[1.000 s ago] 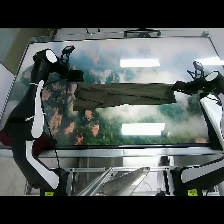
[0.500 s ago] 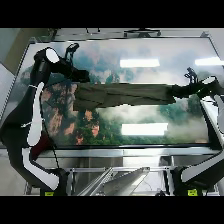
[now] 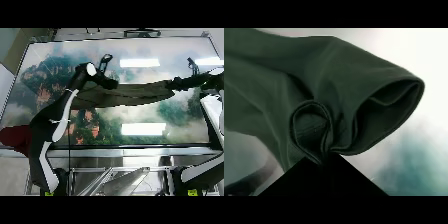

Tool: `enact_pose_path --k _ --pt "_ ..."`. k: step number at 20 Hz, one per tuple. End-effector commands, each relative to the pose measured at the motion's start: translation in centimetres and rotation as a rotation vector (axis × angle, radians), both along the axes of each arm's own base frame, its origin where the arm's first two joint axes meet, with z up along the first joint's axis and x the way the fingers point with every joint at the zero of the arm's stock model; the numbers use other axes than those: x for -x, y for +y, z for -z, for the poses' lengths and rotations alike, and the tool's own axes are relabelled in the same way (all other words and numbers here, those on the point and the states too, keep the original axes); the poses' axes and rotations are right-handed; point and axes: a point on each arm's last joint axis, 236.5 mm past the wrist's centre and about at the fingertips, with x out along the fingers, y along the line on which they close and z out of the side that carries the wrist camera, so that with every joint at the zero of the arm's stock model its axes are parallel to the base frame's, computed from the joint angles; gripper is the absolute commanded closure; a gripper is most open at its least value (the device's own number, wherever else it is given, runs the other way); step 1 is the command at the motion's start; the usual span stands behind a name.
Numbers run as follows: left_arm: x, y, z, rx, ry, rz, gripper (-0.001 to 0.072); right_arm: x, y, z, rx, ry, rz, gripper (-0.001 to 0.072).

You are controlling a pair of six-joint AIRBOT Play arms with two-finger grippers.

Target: Fold the shirts.

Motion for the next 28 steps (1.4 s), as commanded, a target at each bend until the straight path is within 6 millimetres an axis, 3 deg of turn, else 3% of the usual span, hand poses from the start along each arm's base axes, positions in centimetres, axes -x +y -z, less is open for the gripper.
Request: enact_pose_path --k 1,4,7,9,11,13,15,18,20,21,23,24,26,27,28 --pt "2.1 -6.2 4.3 0.02 0.049 0.058 0.0696 1.4 1.5 -6.6 -0.023 -0.039 -0.044 0.0696" --pt "3.8 -9.7 6.3 0.086 0.086 0.066 0.0693 2.5 2.6 -11.1 -0.048 -0.107 -0.08 0.0696" --pt "4.0 -11.3 5.8 0.202 0.135 0.01 0.0694 2.7 3.0 -13.6 -0.057 -0.155 -0.077 0.0695" --pt "3.3 -11.5 2.3 0.291 0.149 -0.005 0.0695 2.5 3.2 -14.1 -0.075 -0.155 -0.063 0.0696" --pt "2.2 -9.8 -4.0 0.36 0.096 0.018 0.0695 2.5 3.7 -14.3 -0.095 -0.143 -0.054 0.0696" --pt "1.7 -4.8 -11.4 0.374 0.031 0.045 0.0696 2.5 5.6 -15.1 -0.139 -0.143 -0.074 0.0695" --pt "2.2 2.4 -19.8 0.377 -0.057 0.041 0.0695 2.7 9.5 -16.7 -0.216 -0.165 -0.126 0.0695" --pt "4.0 14.0 -31.9 0.392 -0.303 -0.117 0.0686 1.8 18.5 -18.7 -0.293 -0.249 -0.174 0.0695" --pt "6.9 20.1 -36.9 0.367 -0.443 -0.222 0.0685 0.5 26.2 -18.5 -0.297 -0.333 -0.161 0.0695" --pt "8.3 22.4 -38.2 0.351 -0.491 -0.269 0.0685 0.0 29.8 -17.6 -0.297 -0.358 -0.141 0.0694" --pt "10.6 26.0 -39.4 0.315 -0.549 -0.355 0.0685 -0.3 37.0 -13.5 -0.279 -0.37 -0.103 0.0694" --pt "11.5 27.4 -39.2 0.303 -0.555 -0.395 0.0685 0.0 40.2 -10.4 -0.258 -0.36 -0.087 0.0694" --pt "12.8 28.9 -38.5 0.277 -0.565 -0.436 0.0685 1.1 45.0 -4.0 -0.205 -0.339 -0.058 0.0657" --pt "13.3 29.3 -38.0 0.271 -0.566 -0.451 0.0684 1.6 46.3 -1.9 -0.188 -0.332 -0.047 0.0488" --pt "13.6 29.5 -37.4 0.269 -0.566 -0.464 0.0685 2.3 47.3 -0.4 -0.176 -0.324 -0.047 0.0245"
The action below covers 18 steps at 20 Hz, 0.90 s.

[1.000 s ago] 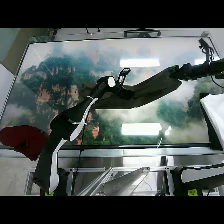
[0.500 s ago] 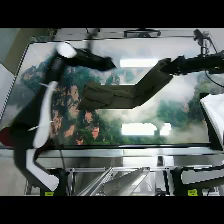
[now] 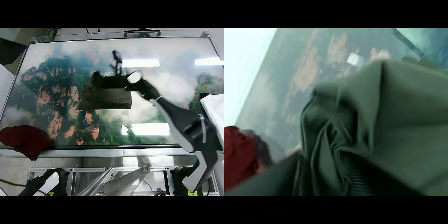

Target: Fold the shirts.

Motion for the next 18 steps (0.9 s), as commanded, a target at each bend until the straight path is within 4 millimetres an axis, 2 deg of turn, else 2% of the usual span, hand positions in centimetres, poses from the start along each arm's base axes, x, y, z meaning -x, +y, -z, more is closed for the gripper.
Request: enact_pose_path --k 1,3,4,5,7,9,11,12,13,15,16,18 --pt "2.1 2.0 1.1 -0.021 -0.022 -0.075 0.0685 1.2 4.9 5.7 0.052 -0.027 0.072 0.0211" --pt "2.3 2.0 2.2 -0.012 -0.01 -0.085 0.0685 0.9 3.3 3.8 0.081 -0.083 0.007 0.0211" --pt "2.3 2.0 2.8 -0.005 0.002 -0.088 0.0685 0.5 1.4 2.4 0.103 -0.101 -0.03 0.0211" --pt "2.2 2.0 3.4 0.0 0.014 -0.088 0.0684 0.0 -1.0 1.2 0.13 -0.109 -0.057 0.0211" --pt "1.8 2.1 4.3 0.008 0.042 -0.084 0.0685 -0.9 -7.3 -0.6 0.177 -0.052 -0.071 0.0211" --pt "1.4 1.3 4.7 0.045 0.058 -0.04 0.0684 -1.6 -14.9 -0.2 0.274 0.067 -0.026 0.0211" --pt "1.1 0.3 4.6 0.091 0.058 0.012 0.0684 -1.3 -22.2 2.6 0.383 0.25 0.046 0.021" --pt "0.9 0.0 4.5 0.111 0.057 0.027 0.0684 -0.8 -25.0 4.3 0.412 0.329 0.073 0.0209" --pt "0.7 -0.1 4.6 0.119 0.059 0.032 0.0685 -0.4 -26.5 5.7 0.411 0.38 0.094 0.0208" --pt "0.3 0.1 5.2 0.123 0.078 0.032 0.0685 0.4 -28.0 8.9 0.395 0.474 0.114 0.0208" --pt "0.1 0.2 5.5 0.124 0.086 0.033 0.0684 0.6 -27.9 10.4 0.385 0.511 0.11 0.0209" --pt "-0.1 0.2 6.1 0.128 0.104 0.039 0.0684 0.7 -25.9 12.2 0.303 0.552 0.066 0.0209"
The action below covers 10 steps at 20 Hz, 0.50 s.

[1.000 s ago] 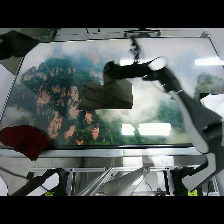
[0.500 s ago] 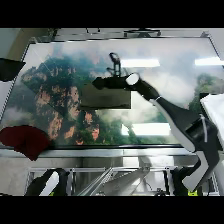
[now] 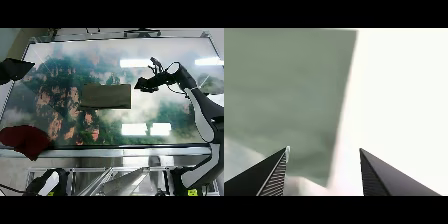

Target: Fold the shirts.

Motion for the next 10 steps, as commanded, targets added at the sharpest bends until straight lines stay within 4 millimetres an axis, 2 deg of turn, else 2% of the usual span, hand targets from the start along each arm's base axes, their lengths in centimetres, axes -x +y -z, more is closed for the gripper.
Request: enact_pose_path --k 1,5,10 --pt "-0.3 -0.2 0.9 0.012 0.024 0.027 0.0685 1.1 1.5 3.3 -0.132 0.123 0.006 0.0209" --pt "-0.4 -0.2 1.7 0.009 0.049 0.046 0.0685 0.1 6.5 4.9 -0.281 0.123 0.035 0.021" --pt "-0.5 -0.2 1.7 -0.002 0.038 0.052 0.0685 -0.4 9.9 5.6 -0.328 0.113 0.073 0.0213"
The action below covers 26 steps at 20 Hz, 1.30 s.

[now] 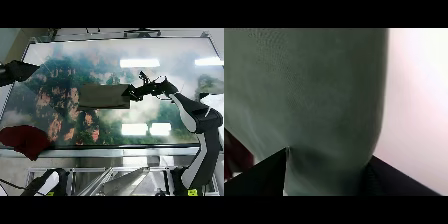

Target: Fold the shirts.

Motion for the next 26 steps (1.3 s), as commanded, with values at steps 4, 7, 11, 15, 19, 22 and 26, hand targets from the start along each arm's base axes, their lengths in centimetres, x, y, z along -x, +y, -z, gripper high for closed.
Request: enact_pose_path --k 4,7,11,15,19,22,26 --pt "0.1 0.0 0.1 -0.005 0.001 0.007 0.0685 -1.4 3.5 -3.4 -0.12 -0.094 0.0 0.0694" --pt "0.1 -0.1 0.0 -0.004 -0.001 0.008 0.0685 -3.0 2.2 -9.9 -0.136 -0.226 0.028 0.0696" --pt "0.3 -0.2 0.1 -0.001 0.006 0.011 0.0685 -6.9 -9.5 -21.4 -0.019 -0.443 0.286 0.0697" --pt "0.5 -0.3 0.3 0.004 0.021 0.018 0.0685 -2.8 -28.3 -28.6 0.22 -0.412 0.654 0.0697" --pt "0.6 -0.4 0.3 0.01 0.029 0.017 0.0685 9.5 -44.3 -29.4 0.519 -0.189 0.979 0.0696" --pt "0.8 -0.5 0.4 0.008 0.036 0.025 0.0686 19.8 -52.1 -28.5 0.696 -0.015 1.155 0.0696" --pt "1.4 -0.8 0.8 0.004 0.058 0.05 0.0686 30.4 -54.2 -19.9 0.733 0.329 1.223 0.0695"
